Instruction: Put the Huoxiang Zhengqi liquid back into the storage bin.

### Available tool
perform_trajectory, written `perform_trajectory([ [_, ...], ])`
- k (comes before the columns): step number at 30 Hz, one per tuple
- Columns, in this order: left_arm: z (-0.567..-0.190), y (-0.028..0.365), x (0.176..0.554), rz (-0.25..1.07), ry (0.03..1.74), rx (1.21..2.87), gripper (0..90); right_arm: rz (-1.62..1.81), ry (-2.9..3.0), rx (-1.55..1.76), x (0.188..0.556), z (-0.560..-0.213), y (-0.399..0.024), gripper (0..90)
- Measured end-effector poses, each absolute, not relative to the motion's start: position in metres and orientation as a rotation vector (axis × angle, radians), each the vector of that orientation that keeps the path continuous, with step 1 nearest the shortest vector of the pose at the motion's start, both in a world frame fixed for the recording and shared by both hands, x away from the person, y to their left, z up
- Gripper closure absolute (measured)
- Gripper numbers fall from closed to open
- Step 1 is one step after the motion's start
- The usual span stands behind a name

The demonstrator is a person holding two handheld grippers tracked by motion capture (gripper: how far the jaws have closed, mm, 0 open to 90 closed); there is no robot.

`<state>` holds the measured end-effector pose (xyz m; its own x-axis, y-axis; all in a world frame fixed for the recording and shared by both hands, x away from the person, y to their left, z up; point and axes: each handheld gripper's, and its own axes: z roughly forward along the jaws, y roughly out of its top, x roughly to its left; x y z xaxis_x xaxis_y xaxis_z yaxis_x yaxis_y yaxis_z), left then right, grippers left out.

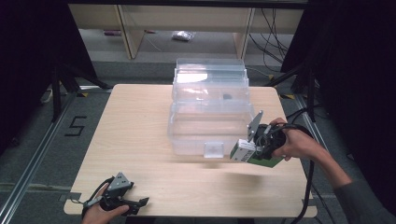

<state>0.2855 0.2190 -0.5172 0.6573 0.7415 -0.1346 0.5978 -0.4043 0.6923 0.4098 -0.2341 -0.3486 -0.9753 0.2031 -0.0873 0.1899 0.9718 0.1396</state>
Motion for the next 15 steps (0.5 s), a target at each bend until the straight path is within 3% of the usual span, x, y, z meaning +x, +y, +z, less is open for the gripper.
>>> perform_trajectory([
  [15, -0.518, 0.218, 0.285, 0.254, 1.041, 2.109, 14.9, 0.197, 3.01, 0.165, 0.409, -0.318, -0.203, 64.6],
])
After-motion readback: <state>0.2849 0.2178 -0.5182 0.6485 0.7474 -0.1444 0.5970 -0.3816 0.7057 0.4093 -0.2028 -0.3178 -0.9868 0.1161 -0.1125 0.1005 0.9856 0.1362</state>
